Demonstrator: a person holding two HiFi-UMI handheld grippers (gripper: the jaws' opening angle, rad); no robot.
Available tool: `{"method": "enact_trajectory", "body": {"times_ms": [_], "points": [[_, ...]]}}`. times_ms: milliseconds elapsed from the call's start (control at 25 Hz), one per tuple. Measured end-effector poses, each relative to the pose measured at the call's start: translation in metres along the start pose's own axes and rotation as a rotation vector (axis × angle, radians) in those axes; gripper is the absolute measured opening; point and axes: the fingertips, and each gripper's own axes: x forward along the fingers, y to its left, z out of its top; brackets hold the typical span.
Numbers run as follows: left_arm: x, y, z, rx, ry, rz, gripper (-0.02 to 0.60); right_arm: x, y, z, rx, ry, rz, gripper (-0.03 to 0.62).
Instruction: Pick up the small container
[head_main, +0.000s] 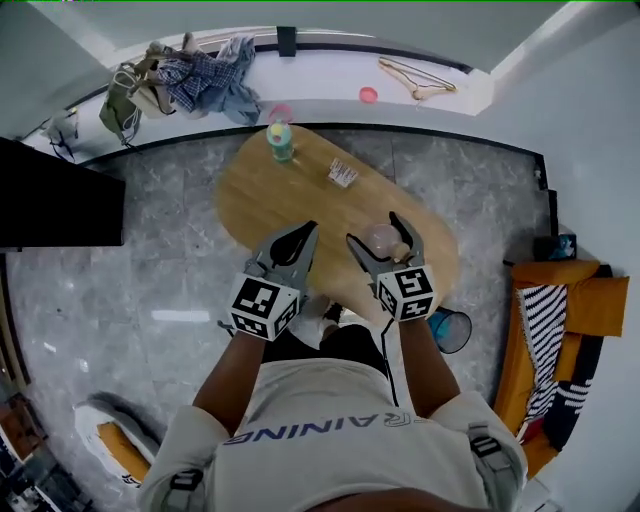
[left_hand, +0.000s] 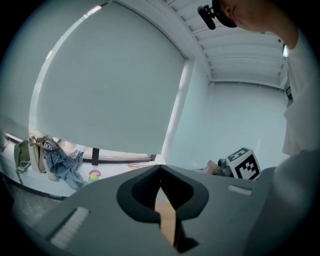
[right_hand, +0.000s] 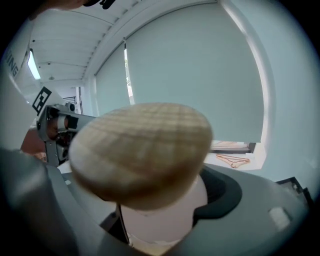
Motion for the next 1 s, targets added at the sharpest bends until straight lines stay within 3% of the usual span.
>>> {"method": "enact_trajectory", "body": {"times_ms": [480,1000], "points": [[-0.032,-0.033,0.099,0.089,-0.119,-0.063,0.0,-0.088,0.014,0.11,-0.057,-0.152,-0.025,0.433],[-0.034,-0.057,0.121,0.125,-0.14,-0.11,0.0,-0.117,0.02,0.168,-0.017,-0.281,0.024,0.434]]}}
